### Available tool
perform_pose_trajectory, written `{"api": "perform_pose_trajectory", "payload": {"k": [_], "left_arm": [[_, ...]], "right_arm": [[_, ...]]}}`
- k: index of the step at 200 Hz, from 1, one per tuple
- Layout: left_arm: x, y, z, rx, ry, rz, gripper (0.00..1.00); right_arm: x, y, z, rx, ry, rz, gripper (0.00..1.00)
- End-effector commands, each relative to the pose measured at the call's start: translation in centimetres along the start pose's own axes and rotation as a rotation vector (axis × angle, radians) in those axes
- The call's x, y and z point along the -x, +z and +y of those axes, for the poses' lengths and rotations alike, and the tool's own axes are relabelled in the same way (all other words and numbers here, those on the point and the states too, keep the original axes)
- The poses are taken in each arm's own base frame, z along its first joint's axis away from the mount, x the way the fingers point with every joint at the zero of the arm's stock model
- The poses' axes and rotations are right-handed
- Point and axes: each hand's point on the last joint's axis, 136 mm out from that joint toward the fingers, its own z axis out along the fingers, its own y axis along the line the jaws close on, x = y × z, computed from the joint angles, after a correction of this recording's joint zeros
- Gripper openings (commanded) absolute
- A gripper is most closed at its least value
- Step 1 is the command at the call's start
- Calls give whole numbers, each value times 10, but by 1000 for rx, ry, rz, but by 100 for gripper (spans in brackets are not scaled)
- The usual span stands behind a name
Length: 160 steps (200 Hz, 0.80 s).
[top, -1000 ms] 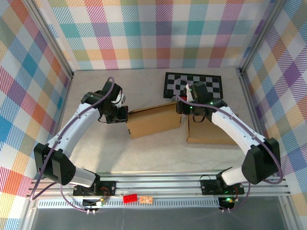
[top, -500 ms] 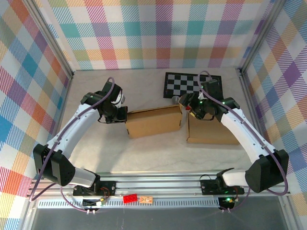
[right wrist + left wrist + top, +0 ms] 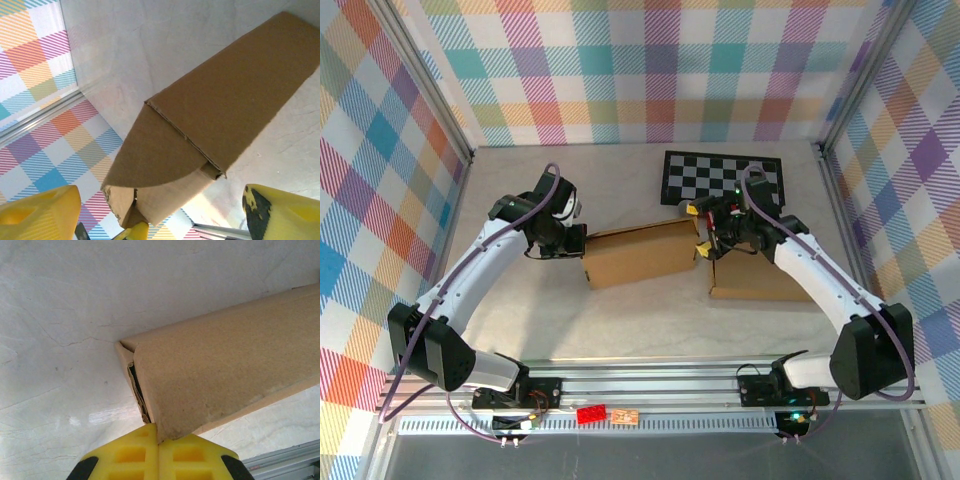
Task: Fold the paper box
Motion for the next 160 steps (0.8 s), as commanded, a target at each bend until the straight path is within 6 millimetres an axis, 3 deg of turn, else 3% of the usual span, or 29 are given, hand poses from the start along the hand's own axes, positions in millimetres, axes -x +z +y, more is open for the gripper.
{"api": "perform_pose_trajectory", "payload": {"k": [1,67,100,130,160], "left_arm": [[-6,-4,0,6,4,-3,0],[-4,-7,0,16,-1,-10,0],[-2,-12,-1,9,-19,-26,5],[-3,-18,-7,-36,-74,-39,17],[5,-40,-17,-178,-225,-112,28]], "right_arm": [[-2,0,17,58,6,20,81],[2,11,-13,-10,12,27,66],[5,12,-27,-45,3,12,59],[9,14,-40,-84,-13,-6,55],[12,17,-51,-123,-24,-9,53]]}}
